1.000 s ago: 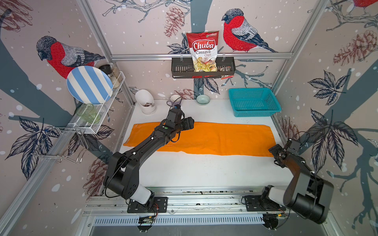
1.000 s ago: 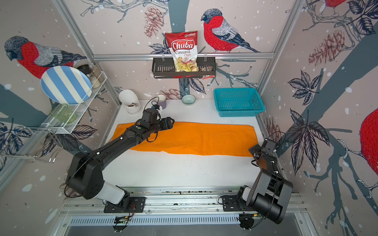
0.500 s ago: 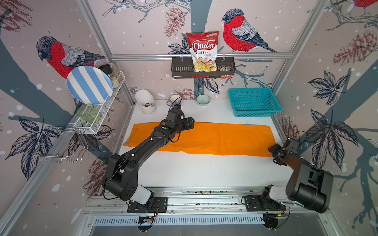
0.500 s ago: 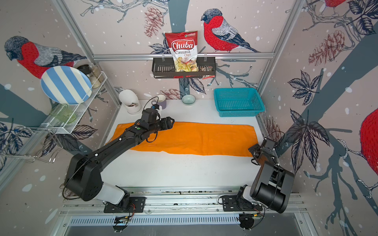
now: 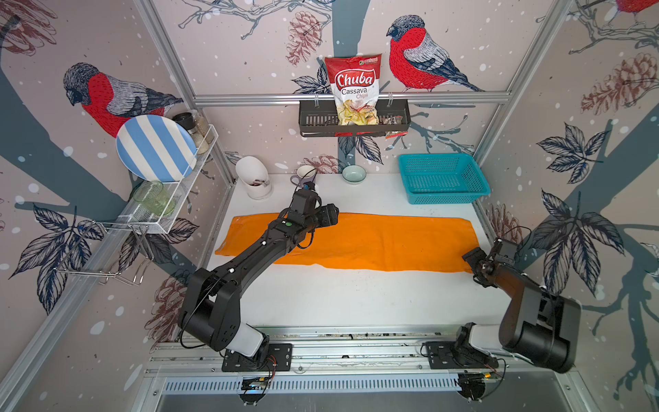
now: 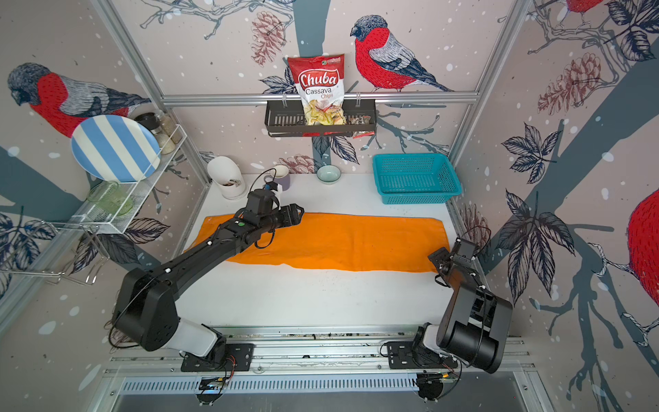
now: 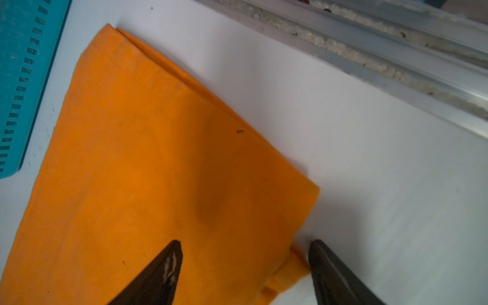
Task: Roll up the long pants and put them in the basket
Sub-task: Fold the long pant at the center of the board.
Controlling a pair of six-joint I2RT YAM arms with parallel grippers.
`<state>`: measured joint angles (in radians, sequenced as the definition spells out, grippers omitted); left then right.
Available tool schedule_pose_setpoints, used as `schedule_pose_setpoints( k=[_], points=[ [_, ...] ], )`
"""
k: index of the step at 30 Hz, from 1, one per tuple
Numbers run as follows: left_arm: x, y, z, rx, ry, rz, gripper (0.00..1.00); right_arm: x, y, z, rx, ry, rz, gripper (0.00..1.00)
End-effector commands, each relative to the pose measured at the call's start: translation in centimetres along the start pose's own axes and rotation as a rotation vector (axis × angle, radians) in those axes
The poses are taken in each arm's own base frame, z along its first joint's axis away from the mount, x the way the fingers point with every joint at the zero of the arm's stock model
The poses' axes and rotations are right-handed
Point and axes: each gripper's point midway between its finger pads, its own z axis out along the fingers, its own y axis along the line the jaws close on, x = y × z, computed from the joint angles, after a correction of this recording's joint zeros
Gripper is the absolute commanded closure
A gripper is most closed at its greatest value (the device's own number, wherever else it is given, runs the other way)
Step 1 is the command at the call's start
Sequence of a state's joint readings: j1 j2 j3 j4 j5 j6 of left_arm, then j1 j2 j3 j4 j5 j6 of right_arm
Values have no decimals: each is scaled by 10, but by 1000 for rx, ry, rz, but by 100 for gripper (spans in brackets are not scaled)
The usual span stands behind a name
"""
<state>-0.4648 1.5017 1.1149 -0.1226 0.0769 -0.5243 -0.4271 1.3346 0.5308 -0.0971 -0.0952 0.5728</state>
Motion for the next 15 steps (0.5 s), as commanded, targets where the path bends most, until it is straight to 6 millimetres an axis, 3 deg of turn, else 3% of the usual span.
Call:
schedule_pose_setpoints(
  k=[1, 6, 15],
  points=[
    [-5, -6, -2, 13, -17, 6, 19, 10, -15, -7, 78, 47, -6, 20],
    [-6, -8, -3, 18, -20, 6, 19, 12, -15, -8, 61, 50, 3, 19],
    [-10, -6, -8, -4, -34, 16, 19, 13, -11, 13, 39, 89, 31, 26]
  ],
)
